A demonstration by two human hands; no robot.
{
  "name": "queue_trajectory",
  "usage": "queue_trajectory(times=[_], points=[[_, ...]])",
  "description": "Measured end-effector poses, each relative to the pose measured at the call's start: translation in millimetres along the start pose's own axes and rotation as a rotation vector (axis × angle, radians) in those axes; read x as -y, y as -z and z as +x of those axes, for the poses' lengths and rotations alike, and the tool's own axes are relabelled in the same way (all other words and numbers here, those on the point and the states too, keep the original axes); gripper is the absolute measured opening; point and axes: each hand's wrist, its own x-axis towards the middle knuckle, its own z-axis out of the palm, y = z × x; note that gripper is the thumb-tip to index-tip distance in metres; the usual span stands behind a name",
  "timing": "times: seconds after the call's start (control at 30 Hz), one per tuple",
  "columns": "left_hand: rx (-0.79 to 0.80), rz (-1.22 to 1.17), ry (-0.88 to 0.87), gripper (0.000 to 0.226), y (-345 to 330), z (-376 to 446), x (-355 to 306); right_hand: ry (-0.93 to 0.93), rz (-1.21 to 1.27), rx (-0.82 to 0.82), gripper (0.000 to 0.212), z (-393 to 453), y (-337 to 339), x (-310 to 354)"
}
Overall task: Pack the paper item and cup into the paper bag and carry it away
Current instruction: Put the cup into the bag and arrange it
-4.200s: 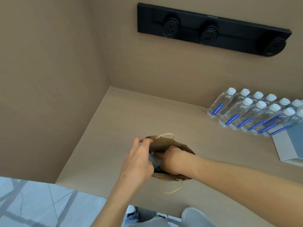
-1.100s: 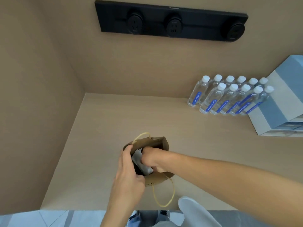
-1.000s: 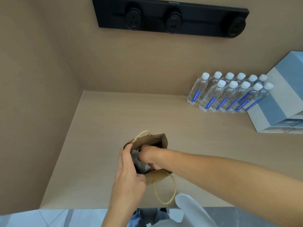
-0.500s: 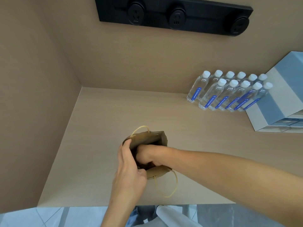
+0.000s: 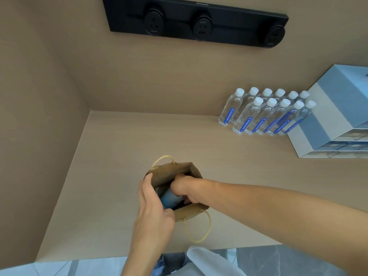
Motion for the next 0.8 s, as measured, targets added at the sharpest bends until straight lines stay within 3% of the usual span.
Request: queue_trajectory(times=[0.47, 0.6, 0.8], points=[[0.029, -0.015, 0.018, 0.093, 1, 2, 0, 0.108, -0.241, 0.268, 0.035, -5, -13, 8], [0.038, -0.029, 0.017, 0.093, 0, 0, -3, 0.085, -0.252, 0.329, 0.019, -8, -6, 0], [0.041, 0.035, 0.010, 0.089, 2, -4, -8, 0.264, -0.756, 0.235, 0.017, -23, 0, 9]])
